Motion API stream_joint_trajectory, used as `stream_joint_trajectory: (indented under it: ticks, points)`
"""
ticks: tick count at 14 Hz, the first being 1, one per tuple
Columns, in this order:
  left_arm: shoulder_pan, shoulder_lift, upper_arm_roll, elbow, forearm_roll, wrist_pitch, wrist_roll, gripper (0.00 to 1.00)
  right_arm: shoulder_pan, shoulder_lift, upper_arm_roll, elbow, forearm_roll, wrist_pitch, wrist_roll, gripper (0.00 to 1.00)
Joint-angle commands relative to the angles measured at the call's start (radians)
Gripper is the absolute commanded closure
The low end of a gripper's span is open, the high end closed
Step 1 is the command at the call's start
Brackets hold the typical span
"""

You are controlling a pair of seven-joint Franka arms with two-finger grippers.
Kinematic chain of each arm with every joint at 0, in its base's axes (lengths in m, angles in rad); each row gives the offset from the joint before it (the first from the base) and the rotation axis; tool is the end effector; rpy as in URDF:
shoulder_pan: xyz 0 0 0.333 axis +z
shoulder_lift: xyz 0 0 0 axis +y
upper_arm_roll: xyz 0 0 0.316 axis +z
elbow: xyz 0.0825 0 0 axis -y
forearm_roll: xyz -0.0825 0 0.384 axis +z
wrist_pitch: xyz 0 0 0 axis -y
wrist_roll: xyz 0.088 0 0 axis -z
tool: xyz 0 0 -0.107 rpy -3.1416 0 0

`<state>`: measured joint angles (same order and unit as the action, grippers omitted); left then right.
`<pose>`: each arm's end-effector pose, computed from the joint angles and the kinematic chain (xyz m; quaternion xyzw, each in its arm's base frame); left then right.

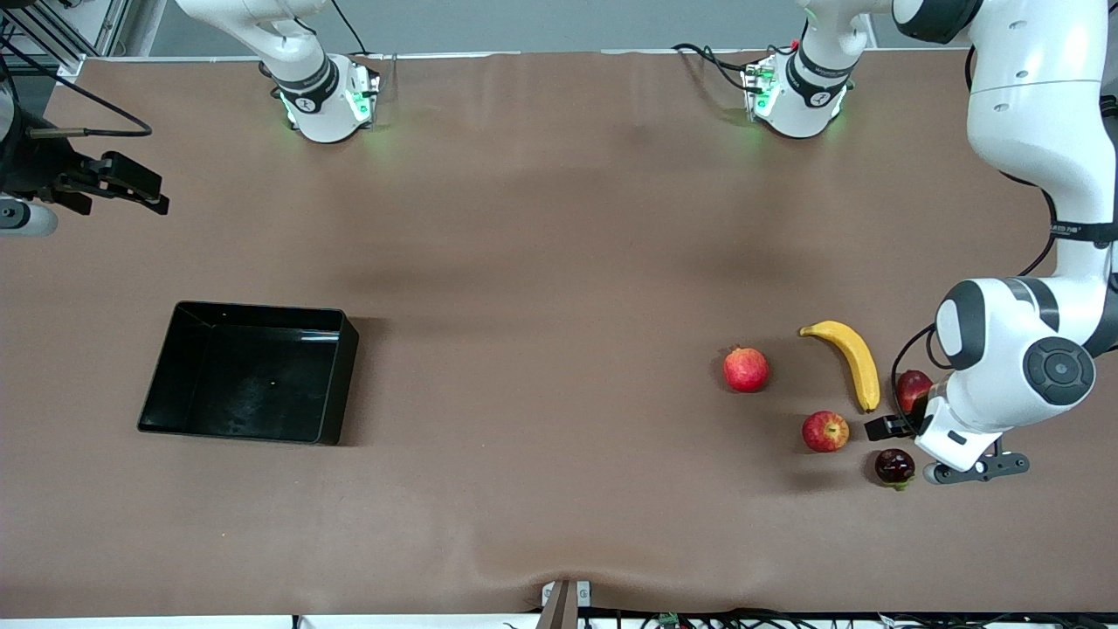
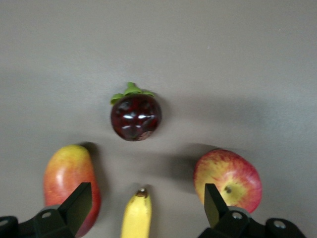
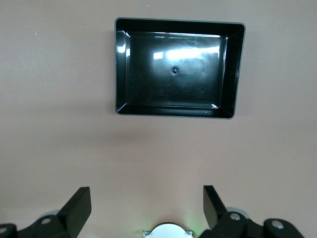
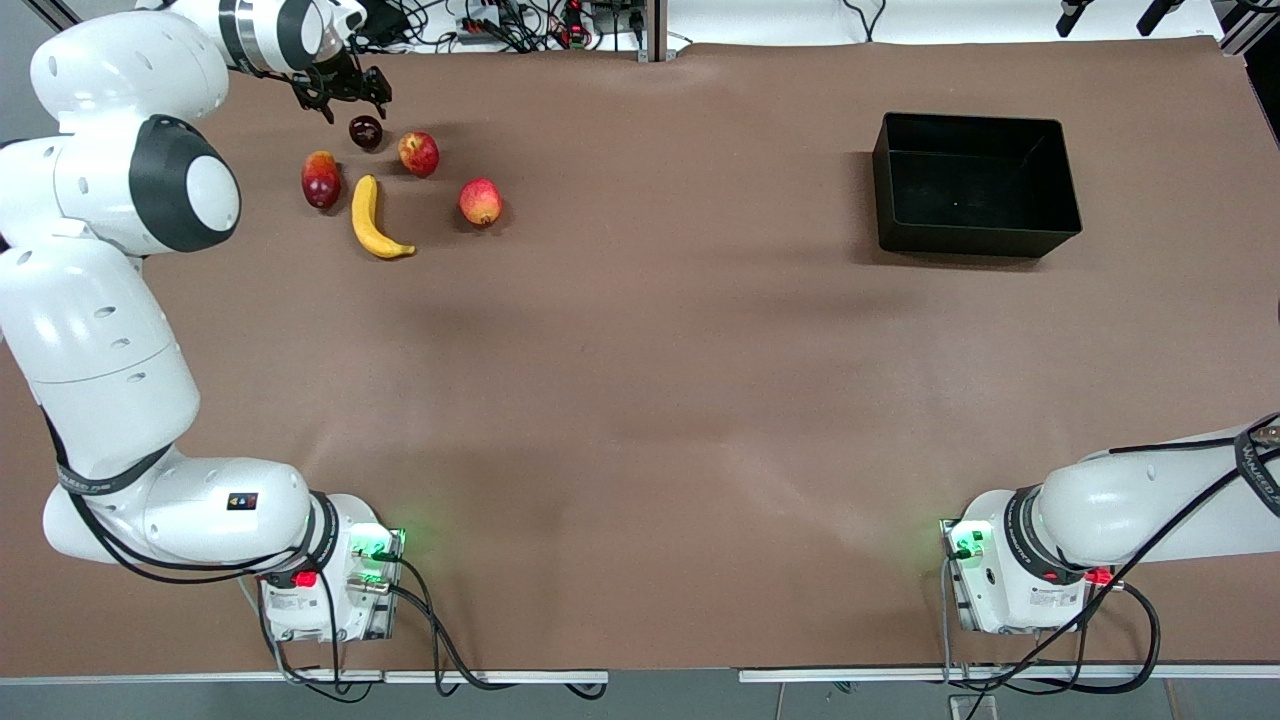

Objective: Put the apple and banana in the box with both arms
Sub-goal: 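Lower the left gripper and close it around the red apple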

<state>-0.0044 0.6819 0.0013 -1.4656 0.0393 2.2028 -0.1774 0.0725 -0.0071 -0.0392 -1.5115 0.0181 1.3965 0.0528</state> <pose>0.7239 -0.0011 0.2842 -0.9966 -0.0757 -0.0290 0.0140 0.5335 0.0199 0.6415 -0.9985 0.0086 0.0543 0.0068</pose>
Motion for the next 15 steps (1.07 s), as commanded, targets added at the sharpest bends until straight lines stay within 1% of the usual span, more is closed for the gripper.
stream_joint_trajectory:
  ticks: [1, 7, 15]
  points:
    - [-0.008, 0.016, -0.003, 0.036, -0.070, 0.011, 0.004, 0.00, 0.006, 0.002, -0.002, 0.013, -0.012, -0.014, 0.015, 0.00]
    - [-0.035, 0.082, -0.009, 0.041, -0.114, 0.136, 0.003, 0.00, 0.006, 0.002, -0.002, 0.013, -0.012, -0.014, 0.016, 0.00]
    - [-0.037, 0.107, -0.027, 0.031, -0.118, 0.141, -0.001, 0.00, -0.002, 0.010, -0.007, 0.011, -0.014, -0.013, 0.015, 0.00]
